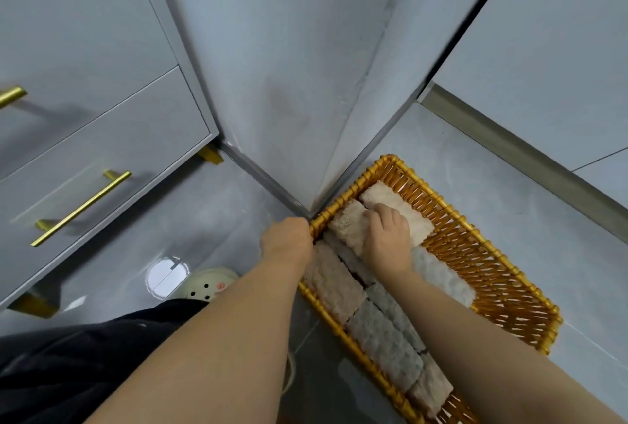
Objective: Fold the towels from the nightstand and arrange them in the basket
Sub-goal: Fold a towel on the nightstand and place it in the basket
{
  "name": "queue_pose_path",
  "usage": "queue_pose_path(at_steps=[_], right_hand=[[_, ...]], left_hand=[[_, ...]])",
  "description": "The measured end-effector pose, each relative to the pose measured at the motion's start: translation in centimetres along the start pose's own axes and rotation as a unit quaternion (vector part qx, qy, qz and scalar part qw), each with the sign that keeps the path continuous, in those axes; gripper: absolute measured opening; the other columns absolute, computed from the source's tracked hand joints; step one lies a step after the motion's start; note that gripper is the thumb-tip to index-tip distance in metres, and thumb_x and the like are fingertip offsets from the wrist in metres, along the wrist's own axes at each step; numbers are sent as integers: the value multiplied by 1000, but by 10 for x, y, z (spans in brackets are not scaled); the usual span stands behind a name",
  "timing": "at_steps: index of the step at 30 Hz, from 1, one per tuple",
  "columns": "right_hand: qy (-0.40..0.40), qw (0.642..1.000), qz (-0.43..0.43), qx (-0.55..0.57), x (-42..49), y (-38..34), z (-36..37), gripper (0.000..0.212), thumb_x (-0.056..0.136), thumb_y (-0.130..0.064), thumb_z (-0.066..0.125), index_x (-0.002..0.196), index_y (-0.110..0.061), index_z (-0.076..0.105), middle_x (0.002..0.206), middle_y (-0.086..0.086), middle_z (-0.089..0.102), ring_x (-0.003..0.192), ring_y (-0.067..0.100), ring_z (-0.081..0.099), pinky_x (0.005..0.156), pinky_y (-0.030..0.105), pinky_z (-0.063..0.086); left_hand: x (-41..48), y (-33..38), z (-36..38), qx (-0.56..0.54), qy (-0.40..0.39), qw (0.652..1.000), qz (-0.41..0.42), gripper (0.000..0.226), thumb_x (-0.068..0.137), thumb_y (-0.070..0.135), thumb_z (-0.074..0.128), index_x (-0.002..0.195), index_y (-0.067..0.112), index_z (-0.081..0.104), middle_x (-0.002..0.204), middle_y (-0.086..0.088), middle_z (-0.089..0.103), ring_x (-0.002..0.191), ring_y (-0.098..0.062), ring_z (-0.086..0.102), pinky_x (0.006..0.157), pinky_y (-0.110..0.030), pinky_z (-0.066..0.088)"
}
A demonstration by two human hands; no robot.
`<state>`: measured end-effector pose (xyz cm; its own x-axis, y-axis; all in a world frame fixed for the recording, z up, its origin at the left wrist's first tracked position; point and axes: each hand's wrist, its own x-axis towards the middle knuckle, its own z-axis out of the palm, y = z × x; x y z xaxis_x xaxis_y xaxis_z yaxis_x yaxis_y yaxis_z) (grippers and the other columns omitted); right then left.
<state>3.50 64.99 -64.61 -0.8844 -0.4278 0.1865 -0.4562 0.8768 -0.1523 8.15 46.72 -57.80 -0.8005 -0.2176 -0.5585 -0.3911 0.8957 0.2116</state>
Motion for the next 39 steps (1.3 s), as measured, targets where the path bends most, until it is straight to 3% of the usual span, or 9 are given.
queue_pose_path(at_steps=[4, 7, 10, 15, 24, 29, 32, 36, 39], right_hand=[[-92, 993, 13, -66, 1, -7, 5, 48, 86, -28, 42, 127, -5, 55, 136, 17, 50, 128, 35, 44, 112, 49, 22], [-178, 974, 119, -77, 7, -8, 9, 66, 97, -47, 24, 151, -9, 17, 159, 14, 8, 147, 30, 2, 113, 49, -8], [-247, 951, 175, -61, 8, -11, 20, 71, 97, -53, 15, 152, -13, -5, 159, 10, -16, 146, 27, -16, 114, 51, -10], [-313, 929, 183, -70, 9, -18, 29, 74, 97, -55, 15, 151, -13, -14, 156, 12, -24, 144, 30, -21, 114, 55, -9], [-268, 946, 178, -28, 18, -30, -1, 74, 95, -50, 32, 152, -11, 3, 160, 13, -8, 147, 30, -7, 118, 49, 1], [-188, 976, 110, -17, 30, -42, -41, 60, 95, -38, 39, 146, -9, 28, 157, 14, 17, 144, 29, 16, 116, 44, 19], [-101, 994, 30, -6, 38, -53, -71, 41, 92, -29, 45, 125, -6, 53, 129, 13, 53, 119, 29, 48, 96, 39, 39], [-80, 997, -16, 2, 45, -72, -101, 34, 92, -26, 45, 117, -6, 56, 112, 9, 61, 102, 27, 56, 82, 38, 49], [-40, 998, -37, 38, 50, -95, -121, 35, 85, -26, 42, 102, -4, 64, 93, 11, 65, 83, 29, 63, 61, 37, 54]], left_hand=[[2, 1, 5, -1, 20, 1000, 17, 18, 96, 20, 48, 78, 17, 47, 83, -1, 51, 85, -22, 56, 63, -30, 40], [5, 2, 8, -17, 34, 999, 29, 15, 96, 19, 48, 81, 18, 48, 83, -1, 52, 88, -23, 59, 63, -30, 41], [7, 3, 8, -19, 34, 998, 46, 16, 98, 24, 45, 84, 17, 48, 86, -2, 54, 89, -24, 58, 64, -31, 41], [11, 4, 7, -17, 23, 999, 29, 17, 97, 23, 48, 81, 17, 47, 86, -2, 54, 91, -24, 59, 65, -31, 42], [14, 3, -6, -6, 3, 1000, 30, 8, 92, 16, 52, 96, 12, 59, 103, -5, 62, 92, -22, 58, 64, -30, 41], [3, 7, -26, -27, 2, 998, 53, 27, 91, 9, 48, 115, 14, 61, 115, -7, 60, 103, -25, 58, 75, -31, 48], [-8, 5, -50, -13, 12, 998, 61, 28, 91, 14, 47, 117, 11, 59, 118, -9, 60, 106, -27, 57, 81, -32, 49], [-29, -5, -82, 50, 21, 996, 77, 31, 92, 10, 46, 122, 8, 55, 124, -12, 56, 112, -29, 55, 86, -35, 47], [-48, -16, -110, 109, 69, 988, 89, 29, 91, 8, 46, 119, 8, 55, 122, -12, 58, 110, -29, 56, 85, -36, 48]])
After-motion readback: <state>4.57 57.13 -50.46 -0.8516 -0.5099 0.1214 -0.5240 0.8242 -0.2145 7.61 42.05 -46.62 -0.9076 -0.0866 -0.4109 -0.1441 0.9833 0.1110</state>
